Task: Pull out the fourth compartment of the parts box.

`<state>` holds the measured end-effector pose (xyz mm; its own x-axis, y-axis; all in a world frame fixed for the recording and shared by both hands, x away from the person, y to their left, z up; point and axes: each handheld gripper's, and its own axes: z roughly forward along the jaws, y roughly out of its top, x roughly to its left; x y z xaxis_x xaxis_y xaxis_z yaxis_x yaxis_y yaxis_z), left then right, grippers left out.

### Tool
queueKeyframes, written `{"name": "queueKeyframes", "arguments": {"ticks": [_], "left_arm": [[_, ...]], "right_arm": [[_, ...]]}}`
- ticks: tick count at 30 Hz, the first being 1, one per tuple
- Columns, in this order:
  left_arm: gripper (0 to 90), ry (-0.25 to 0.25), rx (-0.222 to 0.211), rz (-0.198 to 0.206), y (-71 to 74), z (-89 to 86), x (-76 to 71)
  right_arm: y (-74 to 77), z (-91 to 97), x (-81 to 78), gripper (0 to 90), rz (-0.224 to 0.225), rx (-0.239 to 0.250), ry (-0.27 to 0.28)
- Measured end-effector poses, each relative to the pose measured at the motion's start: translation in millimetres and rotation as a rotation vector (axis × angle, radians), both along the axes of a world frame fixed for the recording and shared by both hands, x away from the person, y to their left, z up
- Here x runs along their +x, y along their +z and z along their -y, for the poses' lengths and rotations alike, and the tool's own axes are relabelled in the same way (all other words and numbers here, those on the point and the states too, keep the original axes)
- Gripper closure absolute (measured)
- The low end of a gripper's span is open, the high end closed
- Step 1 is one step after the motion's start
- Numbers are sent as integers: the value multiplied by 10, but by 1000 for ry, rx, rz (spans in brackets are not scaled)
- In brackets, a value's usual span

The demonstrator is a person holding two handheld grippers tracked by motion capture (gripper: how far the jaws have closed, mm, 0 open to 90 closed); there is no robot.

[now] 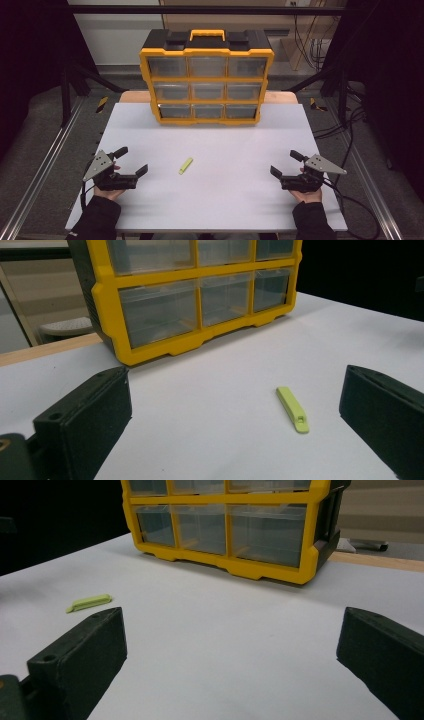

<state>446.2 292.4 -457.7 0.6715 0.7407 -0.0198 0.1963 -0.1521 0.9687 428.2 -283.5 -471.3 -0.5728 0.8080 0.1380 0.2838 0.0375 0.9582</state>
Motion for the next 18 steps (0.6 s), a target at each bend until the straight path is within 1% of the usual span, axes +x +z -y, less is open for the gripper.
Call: {"name": "queueKeyframes", "arguments": {"ticks": [4, 13, 18], "left_arm": [[2, 0, 1, -2, -8, 0, 2], [9, 2, -2, 10, 3, 15, 12], [18, 10, -3, 30, 60, 34, 26]], "right_arm": [[4, 4, -3, 3, 3, 4, 1], [3, 23, -8, 3, 9, 8, -2], [4, 20, -14, 3, 12, 10, 1]]}}
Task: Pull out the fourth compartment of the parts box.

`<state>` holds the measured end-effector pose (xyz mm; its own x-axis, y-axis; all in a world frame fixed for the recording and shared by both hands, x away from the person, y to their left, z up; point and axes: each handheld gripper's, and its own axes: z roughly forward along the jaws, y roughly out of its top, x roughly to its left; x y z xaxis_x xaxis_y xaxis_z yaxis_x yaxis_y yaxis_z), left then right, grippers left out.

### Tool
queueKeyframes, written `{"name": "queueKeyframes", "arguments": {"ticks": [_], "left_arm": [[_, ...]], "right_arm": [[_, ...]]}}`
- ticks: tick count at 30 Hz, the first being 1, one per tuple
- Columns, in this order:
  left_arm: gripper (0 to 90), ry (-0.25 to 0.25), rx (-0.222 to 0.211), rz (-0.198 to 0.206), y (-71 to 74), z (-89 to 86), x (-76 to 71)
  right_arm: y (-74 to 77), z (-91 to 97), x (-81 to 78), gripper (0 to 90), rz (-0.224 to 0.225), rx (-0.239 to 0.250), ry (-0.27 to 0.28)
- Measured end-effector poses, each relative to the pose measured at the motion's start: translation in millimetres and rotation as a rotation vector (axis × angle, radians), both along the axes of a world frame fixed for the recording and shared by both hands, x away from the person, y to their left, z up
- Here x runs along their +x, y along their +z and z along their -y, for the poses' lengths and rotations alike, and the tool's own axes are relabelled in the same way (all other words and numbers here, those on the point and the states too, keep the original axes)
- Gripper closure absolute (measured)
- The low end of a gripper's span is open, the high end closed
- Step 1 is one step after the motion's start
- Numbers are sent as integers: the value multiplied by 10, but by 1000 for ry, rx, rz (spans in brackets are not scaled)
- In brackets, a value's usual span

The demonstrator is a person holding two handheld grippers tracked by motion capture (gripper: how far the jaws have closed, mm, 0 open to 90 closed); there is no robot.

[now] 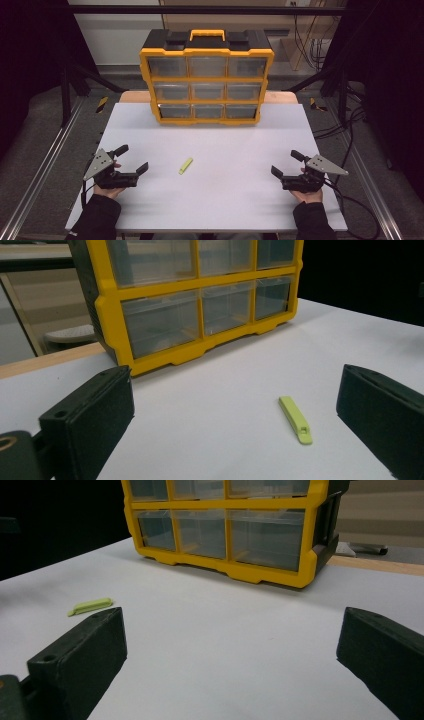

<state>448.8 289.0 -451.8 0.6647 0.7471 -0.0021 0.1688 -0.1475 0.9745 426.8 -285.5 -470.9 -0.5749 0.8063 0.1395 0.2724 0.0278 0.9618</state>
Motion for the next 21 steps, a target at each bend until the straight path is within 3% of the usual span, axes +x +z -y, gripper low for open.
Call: {"name": "queueKeyframes", "arguments": {"ticks": [9, 21], "left_arm": [[22, -8, 21, 5, 41, 79, 50], [22, -17, 52, 49, 198, 148, 143]], "right_arm": [[-4, -9, 7, 3, -3, -4, 2], [-7, -7, 8, 3, 0, -11, 0]]}}
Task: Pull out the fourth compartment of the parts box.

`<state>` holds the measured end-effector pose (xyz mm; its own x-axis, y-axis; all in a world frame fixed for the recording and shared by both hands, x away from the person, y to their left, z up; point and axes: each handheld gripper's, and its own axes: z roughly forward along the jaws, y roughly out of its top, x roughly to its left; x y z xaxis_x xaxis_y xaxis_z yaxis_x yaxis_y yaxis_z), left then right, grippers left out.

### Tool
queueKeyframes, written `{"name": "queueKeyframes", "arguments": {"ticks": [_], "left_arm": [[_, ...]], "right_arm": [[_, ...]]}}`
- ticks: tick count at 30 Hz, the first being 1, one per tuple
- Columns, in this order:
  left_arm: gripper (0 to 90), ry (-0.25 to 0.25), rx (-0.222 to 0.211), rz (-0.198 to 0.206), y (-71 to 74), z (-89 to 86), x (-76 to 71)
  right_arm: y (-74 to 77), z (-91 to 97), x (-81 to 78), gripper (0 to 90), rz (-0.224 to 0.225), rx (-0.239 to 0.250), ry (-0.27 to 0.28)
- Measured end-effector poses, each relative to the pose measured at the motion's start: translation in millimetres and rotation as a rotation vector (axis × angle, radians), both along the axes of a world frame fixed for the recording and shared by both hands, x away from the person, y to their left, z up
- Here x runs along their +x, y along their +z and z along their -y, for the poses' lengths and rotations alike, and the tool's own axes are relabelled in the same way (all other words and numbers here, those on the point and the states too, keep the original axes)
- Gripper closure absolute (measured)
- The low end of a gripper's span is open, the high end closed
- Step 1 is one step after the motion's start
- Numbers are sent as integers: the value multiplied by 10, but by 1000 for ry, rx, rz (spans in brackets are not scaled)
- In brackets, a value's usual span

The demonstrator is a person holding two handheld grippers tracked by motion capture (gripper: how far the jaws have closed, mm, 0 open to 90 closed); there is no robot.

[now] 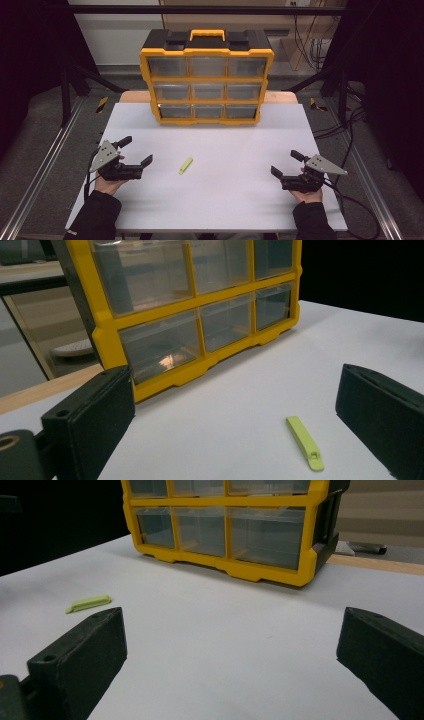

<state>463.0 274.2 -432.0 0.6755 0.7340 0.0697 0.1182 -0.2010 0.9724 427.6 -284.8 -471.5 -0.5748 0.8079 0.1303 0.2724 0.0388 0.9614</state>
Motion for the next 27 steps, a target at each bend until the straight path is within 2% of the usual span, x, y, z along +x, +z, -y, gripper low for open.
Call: {"name": "queueKeyframes", "arguments": {"ticks": [7, 11, 12, 14, 16, 19, 27], "left_arm": [[22, -13, 66, 17, 26, 75, 42], [21, -18, 79, 27, 57, 106, 69], [21, -22, 90, 51, 88, 125, 92], [21, -27, 97, 43, 101, 138, 98], [21, -22, 127, 56, 153, 173, 129], [21, -20, 142, 64, 191, 197, 148], [22, -33, 233, 106, 341, 287, 250]], "right_arm": [[-1, 0, 1, 3, 0, -2, -1], [0, 2, 0, 3, 4, -5, -3], [1, 4, 0, 3, 7, -4, -2], [2, 4, -1, 3, 6, -3, -3], [3, 6, -3, 3, 7, -4, -3], [3, 5, -2, 3, 4, -4, -4], [6, 8, -4, 3, 8, -4, -5]]}}
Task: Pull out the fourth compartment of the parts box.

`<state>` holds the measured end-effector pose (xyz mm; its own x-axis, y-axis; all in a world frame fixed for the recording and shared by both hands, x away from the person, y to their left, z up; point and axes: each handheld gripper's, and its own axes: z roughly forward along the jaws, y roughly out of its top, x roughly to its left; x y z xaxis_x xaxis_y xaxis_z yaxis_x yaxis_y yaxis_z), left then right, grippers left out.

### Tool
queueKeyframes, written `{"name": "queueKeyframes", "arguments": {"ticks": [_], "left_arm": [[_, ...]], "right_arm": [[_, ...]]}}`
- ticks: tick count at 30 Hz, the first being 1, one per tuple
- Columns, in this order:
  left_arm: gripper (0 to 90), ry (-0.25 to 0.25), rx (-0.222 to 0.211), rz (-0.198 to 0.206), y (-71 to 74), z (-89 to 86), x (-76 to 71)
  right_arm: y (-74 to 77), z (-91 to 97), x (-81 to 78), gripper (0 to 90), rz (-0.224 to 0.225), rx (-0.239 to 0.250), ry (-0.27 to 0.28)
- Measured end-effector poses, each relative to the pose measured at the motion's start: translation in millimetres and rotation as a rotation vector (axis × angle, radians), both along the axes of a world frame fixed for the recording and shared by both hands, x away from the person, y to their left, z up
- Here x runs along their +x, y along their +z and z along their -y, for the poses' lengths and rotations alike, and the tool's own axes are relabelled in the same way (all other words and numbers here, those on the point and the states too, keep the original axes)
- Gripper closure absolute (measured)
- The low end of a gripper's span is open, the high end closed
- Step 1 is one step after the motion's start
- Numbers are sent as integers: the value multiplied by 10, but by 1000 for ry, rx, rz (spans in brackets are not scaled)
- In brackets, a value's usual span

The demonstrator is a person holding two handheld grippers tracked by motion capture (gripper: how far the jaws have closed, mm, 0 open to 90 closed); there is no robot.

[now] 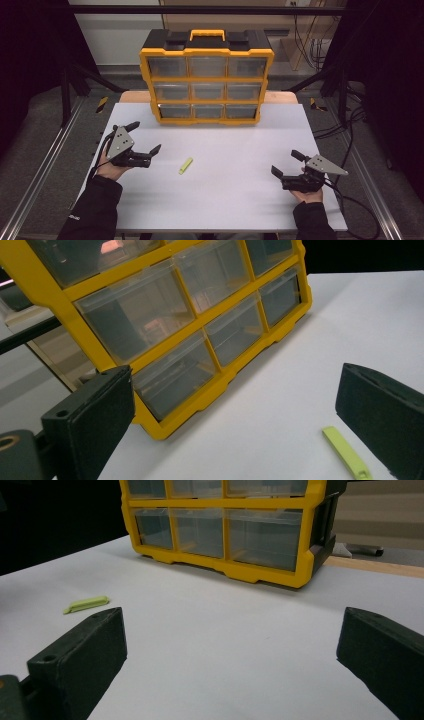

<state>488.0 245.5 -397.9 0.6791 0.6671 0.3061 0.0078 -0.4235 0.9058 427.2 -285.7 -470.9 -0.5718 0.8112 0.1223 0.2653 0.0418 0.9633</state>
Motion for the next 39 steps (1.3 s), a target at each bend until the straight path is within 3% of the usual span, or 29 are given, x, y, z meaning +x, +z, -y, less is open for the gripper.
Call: {"name": "queueKeyframes", "arguments": {"ticks": [6, 16, 21, 27, 29, 34, 35, 39], "left_arm": [[22, -8, 44, 17, 66, 33, 51], [27, -32, 130, 82, 189, 146, 131], [30, -49, 205, 125, 265, 241, 182], [35, -60, 244, 150, 289, 289, 230], [36, -63, 280, 164, 294, 308, 268], [39, -72, 307, 182, 308, 327, 314], [38, -73, 330, 189, 317, 341, 335], [39, -84, 346, 206, 338, 364, 362]], "right_arm": [[-3, -4, 0, 3, 0, -3, 0], [-11, -14, 3, 3, -7, -10, 3], [-7, -7, 3, 3, -4, -9, 0], [-6, -5, 1, 3, 0, -8, 1], [-6, -6, 2, 3, -2, -9, 1], [-9, -9, 4, 3, -7, -9, 2], [-10, -11, 6, 3, -5, -10, 3], [-14, -13, 9, 3, -3, -13, 5]]}}
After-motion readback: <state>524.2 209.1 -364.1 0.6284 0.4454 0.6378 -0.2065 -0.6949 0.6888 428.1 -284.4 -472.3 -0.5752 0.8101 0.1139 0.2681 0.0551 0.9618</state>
